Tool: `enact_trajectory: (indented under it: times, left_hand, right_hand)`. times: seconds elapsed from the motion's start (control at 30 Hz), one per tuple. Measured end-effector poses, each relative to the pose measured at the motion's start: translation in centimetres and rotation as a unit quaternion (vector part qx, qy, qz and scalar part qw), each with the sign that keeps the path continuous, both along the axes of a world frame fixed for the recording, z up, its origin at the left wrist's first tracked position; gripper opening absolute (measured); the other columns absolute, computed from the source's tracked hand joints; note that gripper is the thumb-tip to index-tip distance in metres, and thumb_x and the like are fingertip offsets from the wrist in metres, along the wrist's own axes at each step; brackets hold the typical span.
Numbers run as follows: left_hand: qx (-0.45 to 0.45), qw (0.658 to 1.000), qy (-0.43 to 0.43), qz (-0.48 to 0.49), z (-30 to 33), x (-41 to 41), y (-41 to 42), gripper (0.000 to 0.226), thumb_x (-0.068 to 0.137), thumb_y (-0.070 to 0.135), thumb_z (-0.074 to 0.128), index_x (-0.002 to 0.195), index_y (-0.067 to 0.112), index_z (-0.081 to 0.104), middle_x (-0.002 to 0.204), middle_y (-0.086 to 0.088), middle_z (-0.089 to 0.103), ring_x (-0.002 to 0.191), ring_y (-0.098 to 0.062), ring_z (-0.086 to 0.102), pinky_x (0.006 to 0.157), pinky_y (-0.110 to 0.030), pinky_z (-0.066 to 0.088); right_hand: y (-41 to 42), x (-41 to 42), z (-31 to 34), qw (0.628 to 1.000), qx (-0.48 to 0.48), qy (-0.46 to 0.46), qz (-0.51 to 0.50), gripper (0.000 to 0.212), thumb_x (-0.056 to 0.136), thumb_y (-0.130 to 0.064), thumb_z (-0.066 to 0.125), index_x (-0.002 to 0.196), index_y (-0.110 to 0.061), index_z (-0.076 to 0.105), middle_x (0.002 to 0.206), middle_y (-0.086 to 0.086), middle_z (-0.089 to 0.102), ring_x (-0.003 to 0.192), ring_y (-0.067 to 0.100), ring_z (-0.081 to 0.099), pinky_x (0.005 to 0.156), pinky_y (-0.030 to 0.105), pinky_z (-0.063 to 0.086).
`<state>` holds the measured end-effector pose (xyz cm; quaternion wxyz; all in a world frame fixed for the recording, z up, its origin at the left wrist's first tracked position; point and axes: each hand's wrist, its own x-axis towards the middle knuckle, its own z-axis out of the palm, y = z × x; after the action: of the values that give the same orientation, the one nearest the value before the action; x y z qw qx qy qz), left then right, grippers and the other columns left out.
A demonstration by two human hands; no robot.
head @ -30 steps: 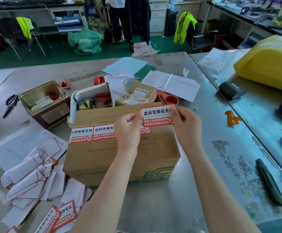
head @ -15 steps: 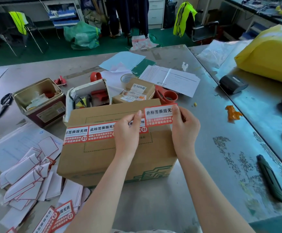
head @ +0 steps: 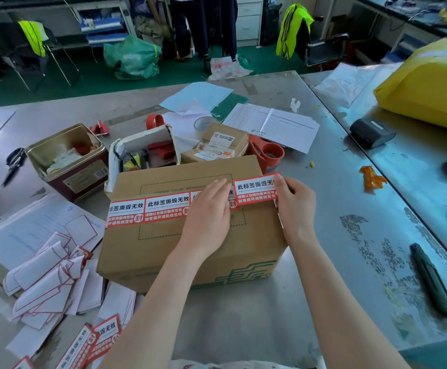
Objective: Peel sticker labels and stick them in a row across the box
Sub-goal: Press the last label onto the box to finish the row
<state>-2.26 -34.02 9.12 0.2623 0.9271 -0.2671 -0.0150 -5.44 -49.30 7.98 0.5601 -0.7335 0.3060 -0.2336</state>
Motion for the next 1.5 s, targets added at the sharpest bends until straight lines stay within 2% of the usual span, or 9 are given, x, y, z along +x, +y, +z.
enact_trajectory:
  times: [0.13, 0.23, 0.3, 0.47, 0.7, 0.93, 1.1, 1.27, 1.5]
  left_hand:
    - [0.049, 0.999, -0.010, -0.022, -0.2, -0.1, 0.4, 0.045, 0.101, 0.021, 0.032, 0.146, 0.014, 0.028, 0.156, 0.001, 0.023, 0.144, -0.012, 0.015, 0.117, -0.030, 0.010]
    - [0.051, 0.998, -0.012, -0.023, -0.1, -0.1, 0.4, 0.045, 0.101, 0.022, 0.030, 0.146, 0.015, 0.027, 0.156, 0.001, 0.022, 0.144, -0.012, 0.014, 0.116, -0.029, 0.009]
    - [0.051, 0.998, -0.014, -0.022, -0.1, 0.0, 0.4, 0.045, 0.101, 0.022, 0.030, 0.146, 0.015, 0.027, 0.156, 0.002, 0.022, 0.144, -0.012, 0.014, 0.116, -0.028, 0.009]
    - [0.051, 0.998, -0.013, -0.019, -0.1, -0.1, 0.4, 0.045, 0.101, 0.023, 0.029, 0.146, 0.016, 0.027, 0.156, 0.002, 0.022, 0.144, -0.011, 0.014, 0.116, -0.028, 0.008]
    - [0.049, 0.998, -0.018, -0.023, 0.0, -0.2, 0.4, 0.045, 0.101, 0.023, 0.030, 0.146, 0.018, 0.028, 0.155, 0.003, 0.023, 0.144, -0.011, 0.014, 0.116, -0.028, 0.009]
    - [0.025, 0.999, -0.013, -0.035, -0.1, -0.3, 0.6, 0.041, 0.100, 0.016, 0.036, 0.140, 0.020, 0.041, 0.153, 0.002, 0.030, 0.143, -0.013, 0.018, 0.116, -0.030, 0.011]
    - [-0.018, 0.998, -0.029, -0.052, -0.2, -0.4, 0.9, 0.039, 0.094, 0.003, 0.044, 0.127, 0.017, 0.058, 0.143, 0.002, 0.046, 0.139, -0.015, 0.030, 0.113, -0.030, 0.015]
    - [-0.054, 0.996, -0.042, -0.062, -0.5, -0.6, 1.4, 0.034, 0.087, -0.004, 0.051, 0.108, 0.014, 0.071, 0.124, 0.000, 0.064, 0.129, -0.020, 0.046, 0.108, -0.030, 0.019]
    - [-0.056, 0.997, -0.026, -0.056, -0.3, -0.6, 1.3, 0.034, 0.087, -0.001, 0.051, 0.107, 0.018, 0.071, 0.125, 0.005, 0.063, 0.129, -0.012, 0.045, 0.110, -0.027, 0.018]
  right_hand:
    - [-0.1, 0.1, 0.1, 1.000, -0.002, 0.007, 0.001, 0.029, 0.096, -0.029, 0.048, 0.083, -0.018, 0.071, 0.074, -0.006, 0.068, 0.061, 0.003, 0.054, 0.057, 0.018, 0.038]
    - [-0.1, 0.2, 0.2, 1.000, -0.013, 0.016, 0.006, 0.027, 0.096, -0.029, 0.049, 0.084, -0.019, 0.071, 0.074, -0.008, 0.067, 0.064, 0.001, 0.056, 0.055, 0.006, 0.039]
    - [-0.1, 0.2, 0.2, 1.000, -0.019, 0.023, 0.004, 0.027, 0.096, -0.029, 0.049, 0.086, -0.018, 0.072, 0.074, -0.008, 0.066, 0.063, 0.000, 0.055, 0.053, 0.003, 0.038]
    - [-0.1, 0.2, 0.0, 0.999, -0.019, 0.029, 0.001, 0.028, 0.096, -0.029, 0.049, 0.088, -0.016, 0.073, 0.076, -0.004, 0.068, 0.066, 0.005, 0.055, 0.058, 0.016, 0.039]
    - [0.0, 0.2, -0.1, 0.999, -0.016, 0.035, 0.006, 0.028, 0.096, -0.029, 0.049, 0.089, -0.016, 0.072, 0.077, -0.004, 0.068, 0.066, 0.005, 0.055, 0.059, 0.016, 0.039]
    - [-0.2, 0.2, -0.2, 0.999, -0.025, 0.035, 0.004, 0.027, 0.095, -0.027, 0.050, 0.087, -0.015, 0.073, 0.075, -0.004, 0.067, 0.071, 0.011, 0.056, 0.061, 0.020, 0.040]
    - [-0.3, 0.3, -0.4, 0.999, -0.033, 0.039, 0.008, 0.028, 0.095, -0.027, 0.050, 0.083, -0.015, 0.072, 0.071, -0.004, 0.065, 0.067, 0.011, 0.052, 0.059, 0.022, 0.039]
    - [-0.3, 0.2, -0.6, 0.999, -0.028, 0.043, 0.008, 0.029, 0.095, -0.028, 0.049, 0.085, -0.015, 0.072, 0.074, -0.003, 0.067, 0.067, 0.011, 0.054, 0.059, 0.022, 0.040]
    - [-0.4, 0.3, -0.8, 0.999, -0.004, 0.051, 0.016, 0.030, 0.095, -0.031, 0.049, 0.088, -0.014, 0.073, 0.078, 0.000, 0.070, 0.072, 0.013, 0.060, 0.064, 0.025, 0.043]
